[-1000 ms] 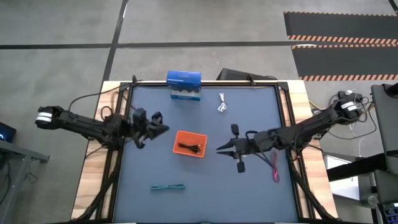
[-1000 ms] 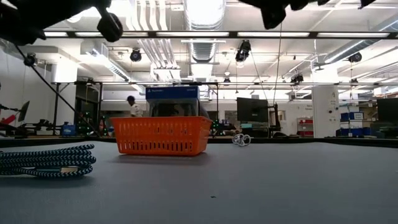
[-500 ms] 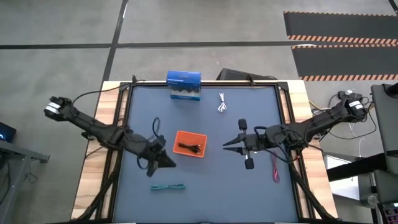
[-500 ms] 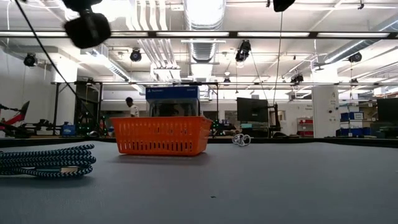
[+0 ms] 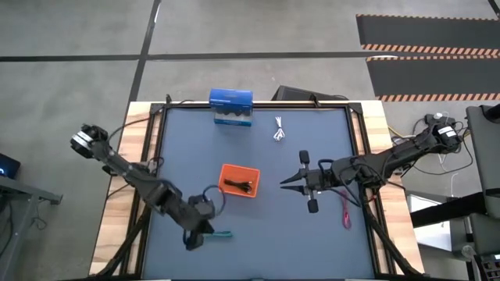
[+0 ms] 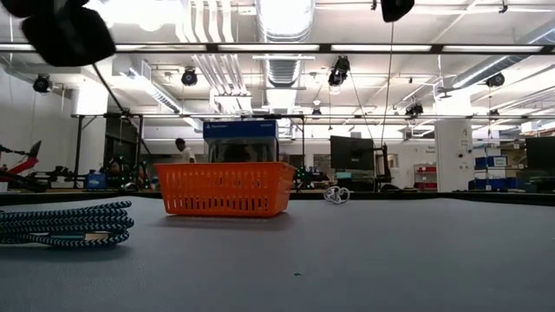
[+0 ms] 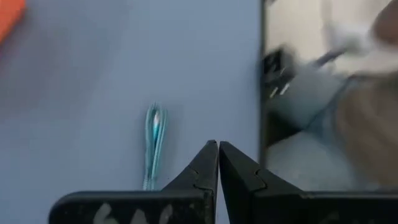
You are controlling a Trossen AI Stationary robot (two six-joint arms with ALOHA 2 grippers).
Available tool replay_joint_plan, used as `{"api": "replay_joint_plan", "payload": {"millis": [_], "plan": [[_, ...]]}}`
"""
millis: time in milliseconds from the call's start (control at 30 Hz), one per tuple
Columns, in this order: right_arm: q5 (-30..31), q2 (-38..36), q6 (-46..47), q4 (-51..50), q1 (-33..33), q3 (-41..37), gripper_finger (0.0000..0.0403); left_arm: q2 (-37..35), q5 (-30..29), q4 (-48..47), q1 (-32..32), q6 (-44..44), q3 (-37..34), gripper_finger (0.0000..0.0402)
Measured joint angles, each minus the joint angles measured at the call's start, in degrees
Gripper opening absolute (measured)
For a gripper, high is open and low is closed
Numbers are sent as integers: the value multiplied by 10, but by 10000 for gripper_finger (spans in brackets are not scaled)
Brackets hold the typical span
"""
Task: Pick and place USB-C Cables
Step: Put the blue charger cable into the orange bin
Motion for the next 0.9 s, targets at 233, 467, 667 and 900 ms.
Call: {"api": "replay_joint_plan", "payload": {"millis": [233,467,667,900], "plan": [[0,0,-6,3,0,0,43,122,-27,-100,-25,54,88,0],[0,0,23,-9,0,0,43,193,-77,-170,-69,58,144,0],[1,0,19,-23,0,0,43,197,-104,-174,-76,44,126,0],[1,1,19,-26,0,0,43,197,-130,-172,-75,44,122,0]]}}
